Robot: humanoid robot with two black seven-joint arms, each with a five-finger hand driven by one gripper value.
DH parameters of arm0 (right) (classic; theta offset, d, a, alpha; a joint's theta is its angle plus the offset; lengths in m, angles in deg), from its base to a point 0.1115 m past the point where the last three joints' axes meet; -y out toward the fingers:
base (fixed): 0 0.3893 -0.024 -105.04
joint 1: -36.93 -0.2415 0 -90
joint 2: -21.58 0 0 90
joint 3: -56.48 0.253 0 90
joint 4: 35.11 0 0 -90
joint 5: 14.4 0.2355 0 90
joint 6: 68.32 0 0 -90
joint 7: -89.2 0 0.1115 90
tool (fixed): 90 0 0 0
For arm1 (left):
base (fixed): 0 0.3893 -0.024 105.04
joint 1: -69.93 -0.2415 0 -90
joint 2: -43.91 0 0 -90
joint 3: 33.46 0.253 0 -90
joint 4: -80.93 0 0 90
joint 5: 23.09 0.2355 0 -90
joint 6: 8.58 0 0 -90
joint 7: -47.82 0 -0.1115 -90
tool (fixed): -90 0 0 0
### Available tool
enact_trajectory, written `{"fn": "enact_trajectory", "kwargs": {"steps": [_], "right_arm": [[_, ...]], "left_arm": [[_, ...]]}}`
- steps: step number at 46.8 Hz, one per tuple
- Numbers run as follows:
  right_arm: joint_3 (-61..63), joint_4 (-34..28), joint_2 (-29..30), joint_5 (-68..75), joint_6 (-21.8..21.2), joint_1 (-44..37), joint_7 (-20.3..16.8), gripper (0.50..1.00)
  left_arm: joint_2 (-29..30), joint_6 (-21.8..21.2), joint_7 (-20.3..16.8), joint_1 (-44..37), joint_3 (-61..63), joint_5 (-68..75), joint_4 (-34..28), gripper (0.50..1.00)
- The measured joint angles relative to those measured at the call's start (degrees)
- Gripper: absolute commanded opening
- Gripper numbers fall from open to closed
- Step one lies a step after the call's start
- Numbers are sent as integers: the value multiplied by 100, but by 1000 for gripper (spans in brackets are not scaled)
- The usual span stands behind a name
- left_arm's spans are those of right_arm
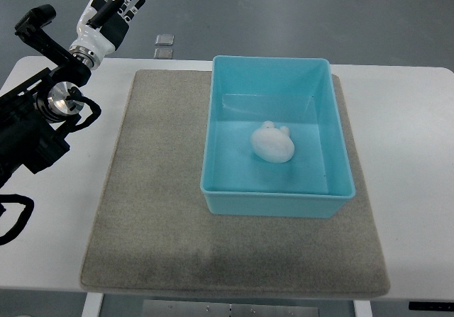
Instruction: Place white toy into blue box with left hand
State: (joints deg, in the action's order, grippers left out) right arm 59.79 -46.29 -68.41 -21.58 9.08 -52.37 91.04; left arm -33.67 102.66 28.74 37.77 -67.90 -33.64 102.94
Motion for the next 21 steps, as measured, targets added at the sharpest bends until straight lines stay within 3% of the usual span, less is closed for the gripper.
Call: {"fn": "enact_trajectory", "kwargs": {"steps": [21], "right_arm": [[29, -92, -1, 13, -12, -18, -2, 936]], "left_arm": [[-19, 73, 0, -88, 16, 1, -1, 990]]}}
